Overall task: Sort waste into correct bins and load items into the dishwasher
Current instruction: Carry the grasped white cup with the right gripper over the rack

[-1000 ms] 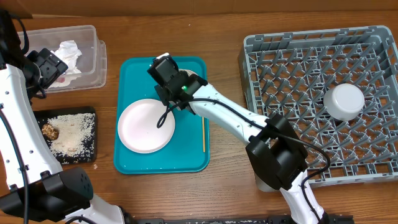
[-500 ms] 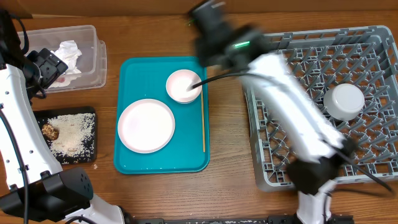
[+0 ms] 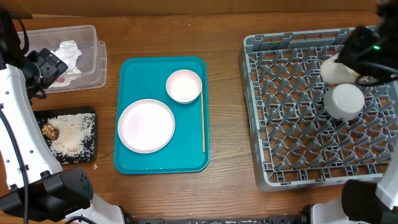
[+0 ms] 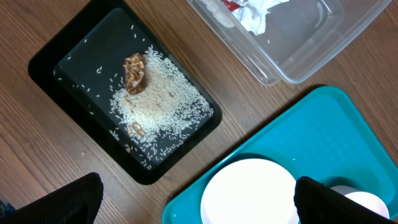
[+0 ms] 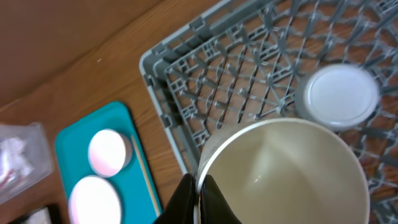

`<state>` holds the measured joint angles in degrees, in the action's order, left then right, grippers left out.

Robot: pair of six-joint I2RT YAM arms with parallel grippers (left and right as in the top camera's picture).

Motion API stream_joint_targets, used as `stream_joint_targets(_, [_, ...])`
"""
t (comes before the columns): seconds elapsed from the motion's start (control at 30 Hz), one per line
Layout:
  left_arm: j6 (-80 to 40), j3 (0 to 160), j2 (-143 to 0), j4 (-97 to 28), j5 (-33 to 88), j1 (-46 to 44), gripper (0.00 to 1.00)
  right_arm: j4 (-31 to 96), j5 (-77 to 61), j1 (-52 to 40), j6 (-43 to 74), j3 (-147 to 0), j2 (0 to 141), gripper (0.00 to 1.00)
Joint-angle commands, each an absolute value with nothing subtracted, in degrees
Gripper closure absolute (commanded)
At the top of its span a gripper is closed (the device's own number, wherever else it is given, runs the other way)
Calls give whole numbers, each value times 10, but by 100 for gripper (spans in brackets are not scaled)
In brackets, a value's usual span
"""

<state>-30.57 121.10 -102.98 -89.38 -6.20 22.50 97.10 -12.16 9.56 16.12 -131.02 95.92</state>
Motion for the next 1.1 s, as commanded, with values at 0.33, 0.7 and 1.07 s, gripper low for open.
stream_joint_targets(0.33, [-315,1209,-1035,-895,-61,224,0,965,-634,253,-176,-964,891,96])
stream_joint_targets(0.7, [-316,1209,-1035,-895,-61,224,0,810,-713,314,-189,-675,892,96])
stream_joint_targets(1.07, [-315,1209,-1035,-895,-61,224,0,633,-706,343,-112,-605,897,96])
